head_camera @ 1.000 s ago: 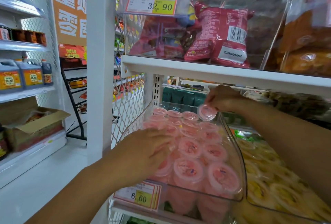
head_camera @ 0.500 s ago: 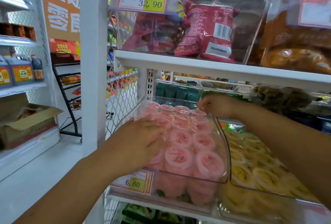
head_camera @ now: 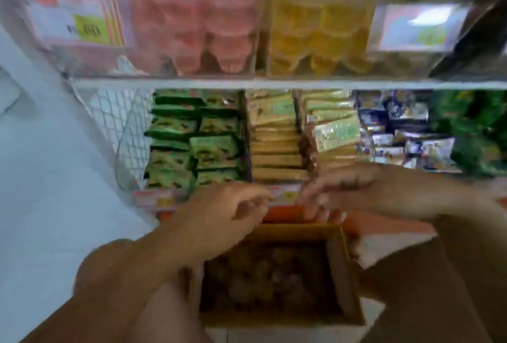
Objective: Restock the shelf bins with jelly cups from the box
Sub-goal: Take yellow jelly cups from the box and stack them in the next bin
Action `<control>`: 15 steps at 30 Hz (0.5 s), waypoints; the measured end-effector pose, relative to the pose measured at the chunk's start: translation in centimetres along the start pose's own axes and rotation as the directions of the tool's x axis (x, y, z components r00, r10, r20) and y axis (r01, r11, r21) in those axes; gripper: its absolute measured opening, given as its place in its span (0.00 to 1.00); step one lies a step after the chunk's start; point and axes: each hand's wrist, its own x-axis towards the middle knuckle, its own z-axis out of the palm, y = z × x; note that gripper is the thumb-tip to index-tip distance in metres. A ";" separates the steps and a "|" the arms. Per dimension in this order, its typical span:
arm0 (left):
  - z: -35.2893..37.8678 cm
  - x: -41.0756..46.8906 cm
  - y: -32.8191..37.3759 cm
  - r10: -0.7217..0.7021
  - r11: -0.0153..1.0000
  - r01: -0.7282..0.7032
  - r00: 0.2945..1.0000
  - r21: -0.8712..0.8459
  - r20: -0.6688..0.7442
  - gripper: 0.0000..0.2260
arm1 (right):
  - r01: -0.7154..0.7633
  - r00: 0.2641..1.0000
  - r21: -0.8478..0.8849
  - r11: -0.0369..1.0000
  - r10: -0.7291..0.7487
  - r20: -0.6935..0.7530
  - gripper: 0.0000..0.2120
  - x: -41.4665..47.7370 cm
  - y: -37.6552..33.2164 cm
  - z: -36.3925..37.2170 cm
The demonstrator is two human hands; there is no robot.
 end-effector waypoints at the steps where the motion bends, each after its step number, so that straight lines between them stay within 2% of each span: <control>1: 3.6 0.5 -1.9 -0.058 0.998 0.058 0.994 -0.001 0.096 0.12 | -0.126 0.992 0.052 0.991 0.126 0.018 0.11 1.0 4.4 1.6; 3: 10.0 1.4 -5.6 -0.171 0.985 0.175 0.960 0.002 0.223 0.13 | -0.333 0.941 0.138 0.933 0.338 -0.012 0.09 3.0 12.9 4.8; 5: 15.3 2.1 -9.1 -0.315 0.946 0.322 0.897 0.033 0.310 0.14 | -0.475 0.866 0.253 0.843 0.499 -0.036 0.08 4.4 20.3 8.2; 7: 19.0 2.0 -11.9 -0.439 0.887 0.459 0.816 0.040 0.376 0.17 | -0.542 0.773 0.420 0.728 0.628 -0.090 0.07 5.1 25.3 11.4; 10: 22.2 1.5 -15.7 -0.557 0.801 0.597 0.723 0.035 0.409 0.16 | -0.546 0.649 0.607 0.578 0.750 -0.130 0.08 6.0 30.5 14.9; 12: 23.6 1.1 -17.8 -0.605 0.758 0.649 0.666 0.061 0.437 0.15 | -0.603 0.638 0.560 0.568 0.765 -0.087 0.10 6.9 33.4 16.3; 15: 25.0 0.9 -19.3 -0.645 0.698 0.715 0.605 0.038 0.467 0.17 | -0.643 0.687 0.433 0.631 0.726 -0.037 0.20 9.0 36.6 17.5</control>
